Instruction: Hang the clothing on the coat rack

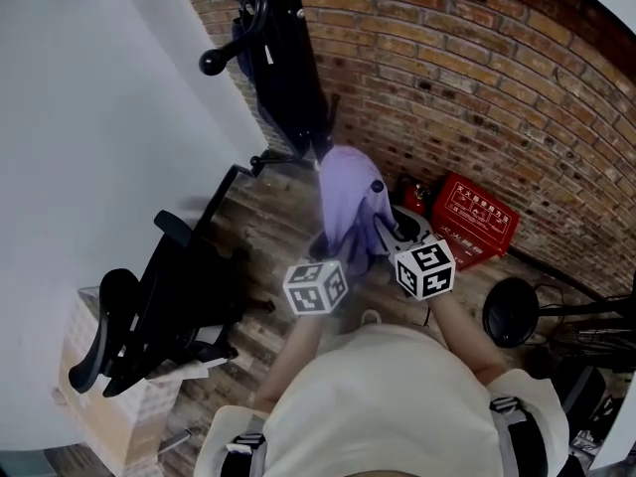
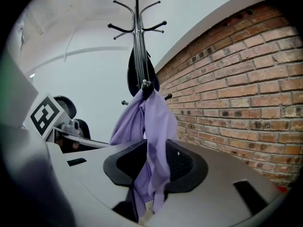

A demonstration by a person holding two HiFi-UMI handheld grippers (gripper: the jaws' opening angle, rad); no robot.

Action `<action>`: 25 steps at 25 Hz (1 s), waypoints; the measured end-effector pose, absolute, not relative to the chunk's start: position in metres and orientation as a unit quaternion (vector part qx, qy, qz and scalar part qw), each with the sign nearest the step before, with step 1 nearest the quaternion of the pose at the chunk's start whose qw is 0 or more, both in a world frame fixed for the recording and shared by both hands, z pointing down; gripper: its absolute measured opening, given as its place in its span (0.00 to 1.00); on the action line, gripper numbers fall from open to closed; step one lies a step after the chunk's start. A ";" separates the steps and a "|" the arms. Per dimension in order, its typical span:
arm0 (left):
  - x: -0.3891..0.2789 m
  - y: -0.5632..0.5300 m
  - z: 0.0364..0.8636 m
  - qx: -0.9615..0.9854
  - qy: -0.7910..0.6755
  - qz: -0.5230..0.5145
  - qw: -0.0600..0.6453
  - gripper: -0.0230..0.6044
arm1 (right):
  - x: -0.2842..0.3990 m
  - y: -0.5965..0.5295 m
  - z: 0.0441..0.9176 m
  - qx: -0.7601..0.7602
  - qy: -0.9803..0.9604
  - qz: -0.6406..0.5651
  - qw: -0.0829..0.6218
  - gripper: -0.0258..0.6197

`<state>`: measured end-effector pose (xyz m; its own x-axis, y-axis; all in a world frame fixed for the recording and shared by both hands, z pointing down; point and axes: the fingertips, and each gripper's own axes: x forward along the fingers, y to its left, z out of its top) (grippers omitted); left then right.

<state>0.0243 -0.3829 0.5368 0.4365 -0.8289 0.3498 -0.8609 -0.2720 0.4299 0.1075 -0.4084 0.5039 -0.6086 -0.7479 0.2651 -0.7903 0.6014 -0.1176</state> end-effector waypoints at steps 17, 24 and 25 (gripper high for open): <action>-0.027 -0.306 0.521 0.809 -0.513 0.034 0.286 0.30 | 0.084 -0.318 0.489 0.485 -0.863 0.123 0.073 0.19; -0.052 -0.262 0.519 0.812 -0.507 0.030 0.287 0.21 | 0.065 -0.262 0.472 0.497 -0.859 0.114 0.056 0.18; -0.054 -0.256 0.519 0.813 -0.506 0.029 0.288 0.20 | 0.063 -0.254 0.469 0.499 -0.858 0.112 0.053 0.16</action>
<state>-0.0543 -0.2561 0.5195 0.4866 -0.8053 0.3388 -0.8392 -0.3229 0.4376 0.0627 -0.2543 0.4692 -0.4960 -0.8444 0.2021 -0.8680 0.4767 -0.1387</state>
